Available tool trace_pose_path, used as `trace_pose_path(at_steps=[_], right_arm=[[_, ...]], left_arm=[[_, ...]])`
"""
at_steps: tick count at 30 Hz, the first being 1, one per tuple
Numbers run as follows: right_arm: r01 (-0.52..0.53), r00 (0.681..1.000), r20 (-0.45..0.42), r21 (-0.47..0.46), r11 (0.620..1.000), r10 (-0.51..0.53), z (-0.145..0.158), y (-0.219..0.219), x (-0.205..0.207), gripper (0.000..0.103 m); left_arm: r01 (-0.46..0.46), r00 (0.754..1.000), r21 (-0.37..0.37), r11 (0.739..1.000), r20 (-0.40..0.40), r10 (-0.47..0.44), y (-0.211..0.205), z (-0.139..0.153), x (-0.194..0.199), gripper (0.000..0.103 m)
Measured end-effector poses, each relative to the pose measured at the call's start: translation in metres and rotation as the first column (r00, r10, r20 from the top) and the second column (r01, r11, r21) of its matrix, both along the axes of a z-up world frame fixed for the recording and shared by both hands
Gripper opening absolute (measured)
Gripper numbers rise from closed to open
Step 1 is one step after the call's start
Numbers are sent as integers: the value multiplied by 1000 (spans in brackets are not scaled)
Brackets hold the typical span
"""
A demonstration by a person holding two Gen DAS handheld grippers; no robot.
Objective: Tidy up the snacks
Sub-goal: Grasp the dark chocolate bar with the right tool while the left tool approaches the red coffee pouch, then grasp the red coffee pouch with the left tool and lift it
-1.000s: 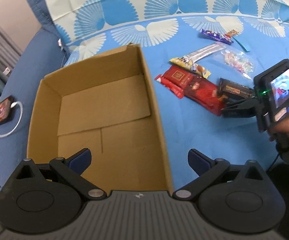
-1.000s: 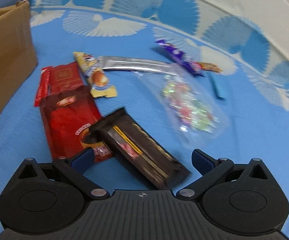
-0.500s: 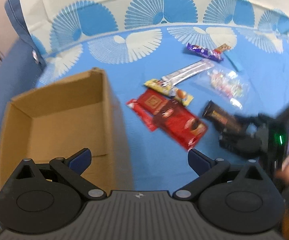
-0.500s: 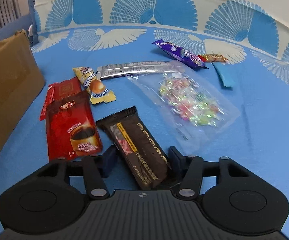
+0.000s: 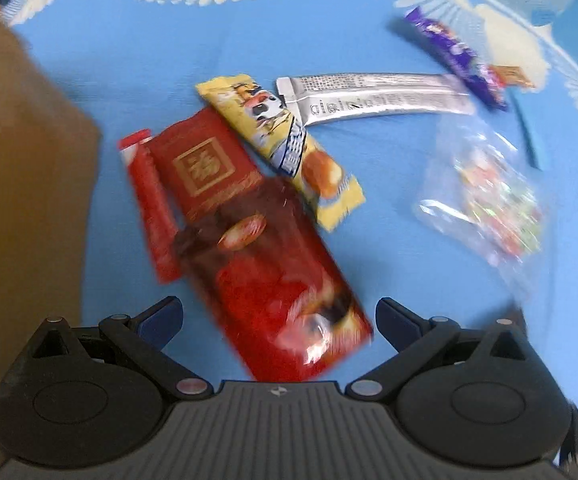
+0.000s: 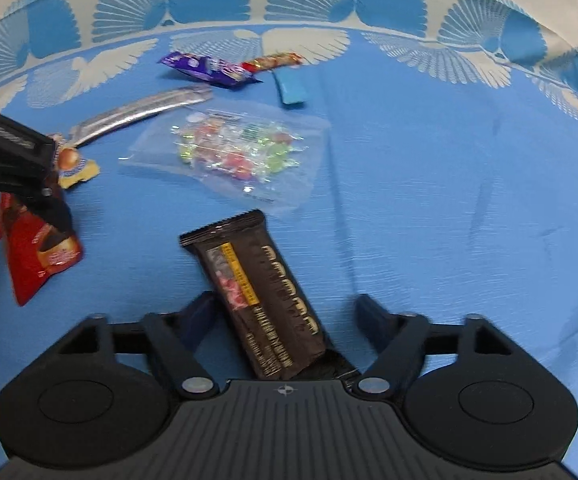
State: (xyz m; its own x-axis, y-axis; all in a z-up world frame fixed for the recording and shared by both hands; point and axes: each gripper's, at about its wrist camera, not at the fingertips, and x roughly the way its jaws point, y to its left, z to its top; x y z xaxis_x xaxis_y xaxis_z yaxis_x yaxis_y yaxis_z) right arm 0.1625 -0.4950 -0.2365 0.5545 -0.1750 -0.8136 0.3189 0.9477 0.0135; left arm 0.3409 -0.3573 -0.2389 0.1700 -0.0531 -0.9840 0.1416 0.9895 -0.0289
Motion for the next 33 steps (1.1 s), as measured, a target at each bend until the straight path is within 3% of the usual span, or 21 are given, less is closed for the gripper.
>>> trace_pose_path(at_steps=[2,4,10,11,12,13,14,15,17,20,28,29,31,33], right_arm=[[0,1000,-3,4,1000,0,-3,-2,1,96],[-7,1000,9,16,1000,7,-8,-6,4,103],[-25,999,35,-5,1000,25,-11,-6,5,102],[-25,999,37,-7,1000,25,-10,-5,4,99],[-26,999,42,-11,1000,27,-8,-3,3,85],[-39,998,56,-16,999,40,-4,0,1,56],[-55,996,64,-17,998,56,0,5,-1,49],[-61,997,55,-24,998,62,3,10,-1,45],[-67,997,39,-27,997,68,6,18,-3,44],[-57,997,45,-11,998,57,14,27,-11,44],[-5,985,171,8,1000,3,74,54,-48,44],[-7,981,192,5,1000,6,83,60,-54,44],[-14,975,223,-5,1000,15,98,71,-64,44],[-26,969,246,-33,999,33,110,82,-70,44]], left_arm=[[9,1000,27,1000,-28,-9,-6,-15,11,103],[-14,1000,36,999,-5,14,-9,-13,11,103],[-17,1000,35,999,9,17,-13,-15,9,103],[-17,1000,33,999,2,17,-10,-17,9,103],[-19,1000,30,999,-5,19,-8,-16,9,103],[-20,1000,38,999,-3,21,-7,-14,9,96],[-22,1000,43,999,10,22,-5,-9,7,85],[-15,1000,43,999,23,15,-4,0,7,82],[23,1000,27,999,17,-23,-1,8,3,74],[45,998,2,999,44,-45,12,22,-11,71],[170,973,-78,982,171,-155,40,92,-79,67],[186,968,-87,979,189,-167,44,101,-88,55],[216,960,-122,969,209,-188,49,117,-103,14],[227,952,-143,963,239,-189,59,133,-115,12]])
